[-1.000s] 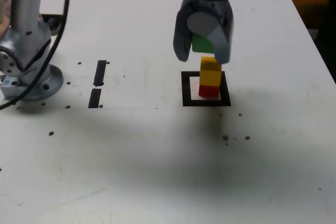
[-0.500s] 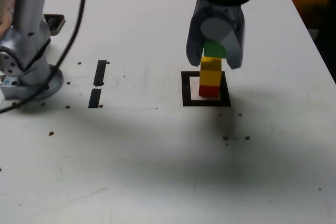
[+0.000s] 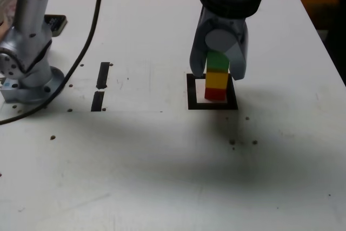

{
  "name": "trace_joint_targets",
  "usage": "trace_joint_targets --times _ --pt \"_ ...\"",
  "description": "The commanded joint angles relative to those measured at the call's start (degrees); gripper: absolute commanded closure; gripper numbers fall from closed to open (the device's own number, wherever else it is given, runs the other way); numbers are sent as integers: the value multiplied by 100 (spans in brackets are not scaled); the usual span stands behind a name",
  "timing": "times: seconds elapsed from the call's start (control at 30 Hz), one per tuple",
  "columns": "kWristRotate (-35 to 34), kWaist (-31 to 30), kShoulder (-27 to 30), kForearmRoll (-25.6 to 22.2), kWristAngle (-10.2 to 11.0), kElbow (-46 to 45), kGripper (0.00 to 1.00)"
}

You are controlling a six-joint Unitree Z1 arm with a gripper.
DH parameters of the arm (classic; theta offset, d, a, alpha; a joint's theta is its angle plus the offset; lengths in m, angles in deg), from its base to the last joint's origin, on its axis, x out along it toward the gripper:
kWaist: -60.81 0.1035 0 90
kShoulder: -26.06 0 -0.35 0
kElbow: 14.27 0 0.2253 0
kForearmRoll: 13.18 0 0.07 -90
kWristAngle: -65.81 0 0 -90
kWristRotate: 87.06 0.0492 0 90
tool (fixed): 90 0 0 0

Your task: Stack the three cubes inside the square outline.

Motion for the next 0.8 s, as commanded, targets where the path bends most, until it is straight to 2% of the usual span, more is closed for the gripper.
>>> trace_joint_targets --times 0.0,0.23,0.47,0.77 --pt "5 16 4 28 -28 -41 49" --pt "101 52 9 142 -49 -99 34" --pt "145 65 44 204 -2 -129 29" --pt "108 63 697 -64 596 -142 25"
